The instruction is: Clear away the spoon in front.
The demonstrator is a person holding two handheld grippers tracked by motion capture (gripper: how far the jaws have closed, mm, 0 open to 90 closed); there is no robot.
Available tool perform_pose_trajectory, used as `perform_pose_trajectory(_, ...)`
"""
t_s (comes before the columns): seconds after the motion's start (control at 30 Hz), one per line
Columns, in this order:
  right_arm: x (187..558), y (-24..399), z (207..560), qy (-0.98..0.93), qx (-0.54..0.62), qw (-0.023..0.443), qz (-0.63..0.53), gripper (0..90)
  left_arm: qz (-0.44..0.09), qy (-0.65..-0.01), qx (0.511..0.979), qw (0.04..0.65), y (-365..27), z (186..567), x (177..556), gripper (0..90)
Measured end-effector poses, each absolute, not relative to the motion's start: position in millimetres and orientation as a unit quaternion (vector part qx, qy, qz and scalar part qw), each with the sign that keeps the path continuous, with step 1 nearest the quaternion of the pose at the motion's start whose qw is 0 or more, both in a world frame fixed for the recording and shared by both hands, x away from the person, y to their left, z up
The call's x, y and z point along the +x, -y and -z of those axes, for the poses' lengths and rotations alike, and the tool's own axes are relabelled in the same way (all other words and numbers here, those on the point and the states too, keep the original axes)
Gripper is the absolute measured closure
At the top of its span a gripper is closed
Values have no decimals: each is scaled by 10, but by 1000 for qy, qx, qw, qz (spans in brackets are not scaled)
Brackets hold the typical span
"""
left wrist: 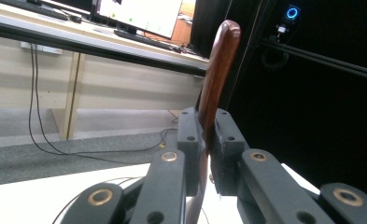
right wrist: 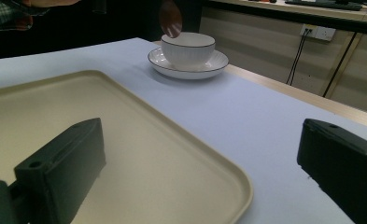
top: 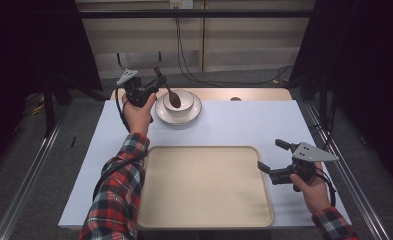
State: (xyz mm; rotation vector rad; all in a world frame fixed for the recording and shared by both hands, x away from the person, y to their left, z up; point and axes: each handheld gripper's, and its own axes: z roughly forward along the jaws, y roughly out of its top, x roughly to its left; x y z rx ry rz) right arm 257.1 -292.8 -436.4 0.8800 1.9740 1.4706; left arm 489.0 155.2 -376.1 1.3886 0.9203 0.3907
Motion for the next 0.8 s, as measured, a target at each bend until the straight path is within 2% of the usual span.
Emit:
perform_pose_trajectory(0.17, 2572, 2916, 4371, -728, 328, 265, -541, 8, -156, -410, 601, 668, -1558, 3761, 4836, 837)
perform_pose_trajectory(0.27, 2568, 2914, 4370, -728, 328, 264, -541, 7, -159, -397, 618, 660, -1598, 3758, 4809, 837)
perform_pose_trajectory(0.5, 2570, 2914, 4372, -728, 325, 264, -542, 7, -150, -391, 624, 660, -1593, 3711, 4740, 838)
perform_pose_trajectory(0.53, 2569, 2913, 4371, -728, 326, 264, -542, 7, -147, -380, 638, 653, -1609, 3707, 4731, 838)
perform_pose_trajectory(0.57, 2567, 2913, 4370, -728, 327, 265, -542, 8, -138, -395, 618, 666, -1568, 3700, 4716, 838)
perform_pose_trajectory(0.8, 2569, 2913, 4374, -732, 322, 263, -540, 7, -125, -386, 624, 668, -1565, 3688, 4646, 839)
